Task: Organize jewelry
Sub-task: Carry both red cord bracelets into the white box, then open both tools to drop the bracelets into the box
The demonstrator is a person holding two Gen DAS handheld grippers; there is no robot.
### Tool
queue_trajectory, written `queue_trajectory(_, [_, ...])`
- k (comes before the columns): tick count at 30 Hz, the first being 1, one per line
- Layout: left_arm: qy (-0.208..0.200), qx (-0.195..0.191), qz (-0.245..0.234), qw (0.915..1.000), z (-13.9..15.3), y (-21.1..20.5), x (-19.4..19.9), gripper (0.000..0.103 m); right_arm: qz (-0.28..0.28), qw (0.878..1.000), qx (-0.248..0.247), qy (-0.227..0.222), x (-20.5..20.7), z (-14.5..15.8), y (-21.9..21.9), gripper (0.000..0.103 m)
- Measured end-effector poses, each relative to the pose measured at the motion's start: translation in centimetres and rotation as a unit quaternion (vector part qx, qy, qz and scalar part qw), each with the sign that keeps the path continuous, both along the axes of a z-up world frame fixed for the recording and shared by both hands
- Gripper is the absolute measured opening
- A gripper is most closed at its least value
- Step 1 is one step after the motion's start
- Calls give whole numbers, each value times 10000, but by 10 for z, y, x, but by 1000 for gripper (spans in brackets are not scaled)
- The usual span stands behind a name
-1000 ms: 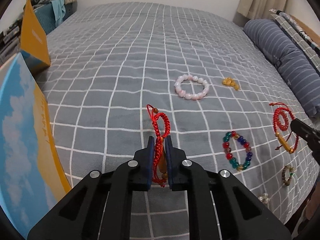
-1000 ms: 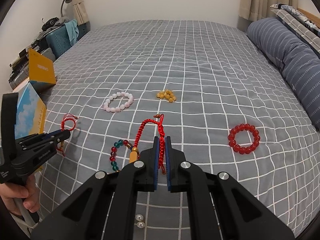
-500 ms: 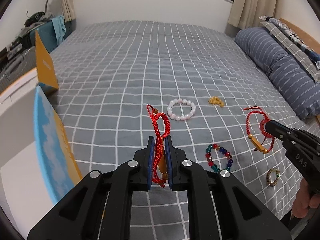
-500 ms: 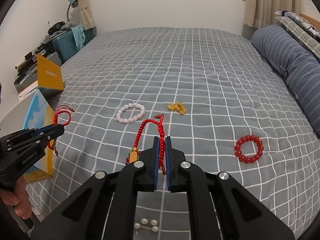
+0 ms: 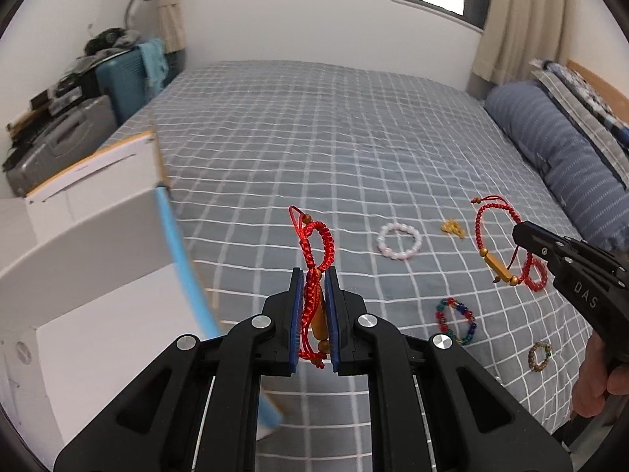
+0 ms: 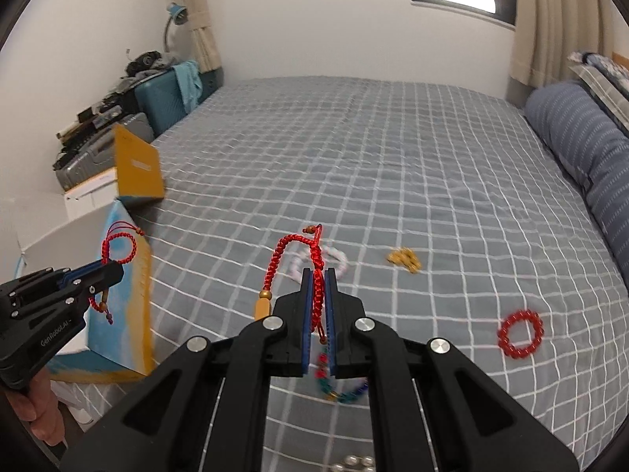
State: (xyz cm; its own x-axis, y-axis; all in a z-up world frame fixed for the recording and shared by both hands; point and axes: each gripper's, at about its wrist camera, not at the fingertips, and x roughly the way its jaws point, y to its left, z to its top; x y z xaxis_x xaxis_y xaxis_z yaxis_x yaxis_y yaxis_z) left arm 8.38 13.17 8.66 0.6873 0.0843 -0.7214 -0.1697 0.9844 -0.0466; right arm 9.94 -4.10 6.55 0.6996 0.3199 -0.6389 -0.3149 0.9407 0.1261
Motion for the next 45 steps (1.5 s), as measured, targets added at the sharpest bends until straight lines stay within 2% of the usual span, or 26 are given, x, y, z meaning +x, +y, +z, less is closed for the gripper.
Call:
queue_trajectory(7, [-100, 62, 487, 9987, 16, 40, -27, 11, 466, 9988, 59, -123, -4, 21, 48, 5])
queue_trajectory(14, [13, 112, 1017, 9948, 7, 87, -57, 11, 1133, 9934, 31, -195, -14, 31, 112, 5])
queue_trajectory(22, [102, 14, 1671, 9859, -2, 145, -100, 11, 1934, 9809, -38, -182, -38, 30, 192, 5])
queue_trajectory(32, [379, -156, 2189, 9749, -26, 182, -136, 11, 2595, 9655, -210, 61, -66, 9, 265, 5])
queue_trajectory(38, [624, -319, 2336, 9698, -42, 195, -142, 11, 2645, 9628, -457, 316, -72, -12, 292, 5])
queue_trajectory(45, [966, -541, 2358, 9655, -63, 198, -141, 11, 2650, 9562, -884, 877, -70, -40, 308, 5])
